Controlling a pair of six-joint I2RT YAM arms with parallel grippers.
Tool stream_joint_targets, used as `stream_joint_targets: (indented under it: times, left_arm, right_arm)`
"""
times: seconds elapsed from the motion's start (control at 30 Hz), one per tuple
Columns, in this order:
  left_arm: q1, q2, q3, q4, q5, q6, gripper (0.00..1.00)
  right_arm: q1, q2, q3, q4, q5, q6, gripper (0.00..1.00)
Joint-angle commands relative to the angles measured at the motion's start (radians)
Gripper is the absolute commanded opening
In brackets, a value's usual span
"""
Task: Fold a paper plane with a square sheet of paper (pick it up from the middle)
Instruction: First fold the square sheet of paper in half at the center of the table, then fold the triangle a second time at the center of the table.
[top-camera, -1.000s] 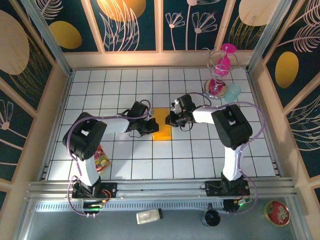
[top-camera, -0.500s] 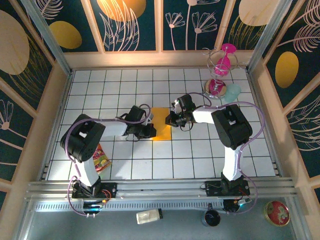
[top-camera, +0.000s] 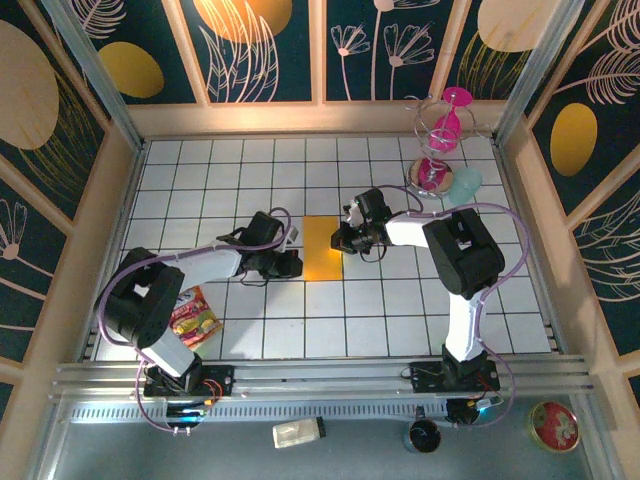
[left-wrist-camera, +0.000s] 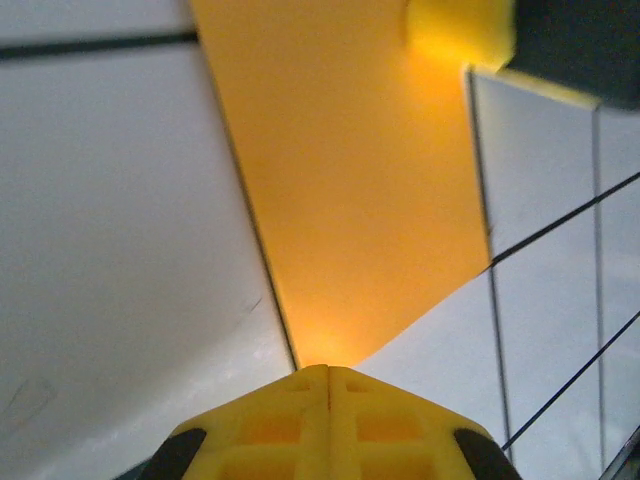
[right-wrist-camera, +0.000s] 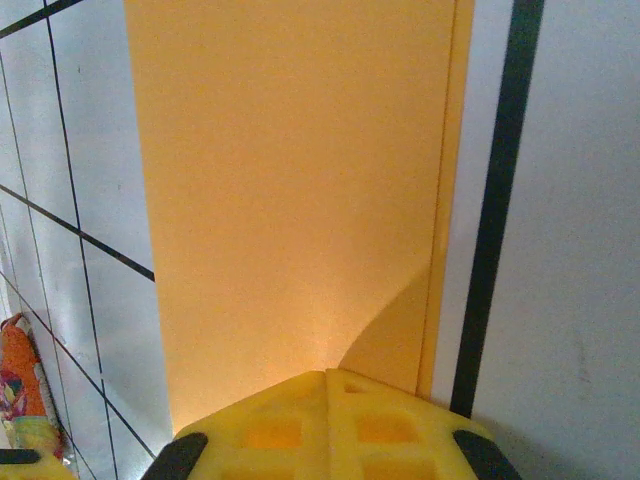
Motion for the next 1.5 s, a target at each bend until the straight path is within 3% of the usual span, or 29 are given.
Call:
stream_joint_targets:
  times: [0.0, 0.2, 0.4, 0.7, 0.83, 0.93, 1.13, 1.27, 1.47]
  left_arm:
    - [-0.024, 0.017, 0.015, 0.128, 0.0, -0.099, 0.0]
    - [-0.053, 0.132, 0.059, 0.104, 0.007, -0.089, 0.0]
    - [-0.06, 0.128, 0.009, 0.061, -0.001, -0.055, 0.0]
    - [-0.06, 0.007, -0.091, -0.03, -0.075, -0.01, 0.0]
    - [-0.06, -0.045, -0.093, 0.02, -0.107, -0.054, 0.0]
    - [-0.059, -0.081, -0.094, 0.103, -0.135, -0.122, 0.0]
    - [-0.058, -0.118, -0.082, 0.244, -0.184, -0.234, 0.14]
    - [-0.054, -0.076, -0.032, 0.251, -0.199, -0.266, 0.18]
    - [-0.027, 0.046, 0.054, 0.294, -0.135, -0.307, 0.22]
  right_arm:
    - [-0.004, 0.26, -0.113, -0.216, 0.359, -0.018, 0.0]
    - [-0.005, 0.259, -0.11, -0.218, 0.356, -0.018, 0.0]
    - [-0.01, 0.252, -0.106, -0.219, 0.352, -0.019, 0.0]
    - [-0.005, 0.213, -0.064, -0.234, 0.33, -0.023, 0.0]
    - [0.012, 0.152, 0.004, -0.246, 0.302, -0.044, 0.01]
    - [0.02, 0.079, 0.081, -0.24, 0.256, -0.043, 0.05]
    - [0.019, -0.083, 0.194, -0.171, 0.154, 0.028, 0.2]
    - [0.01, -0.175, 0.119, -0.104, 0.128, 0.084, 0.28]
    - [-0.03, -0.299, -0.107, 0.001, 0.081, 0.179, 0.38]
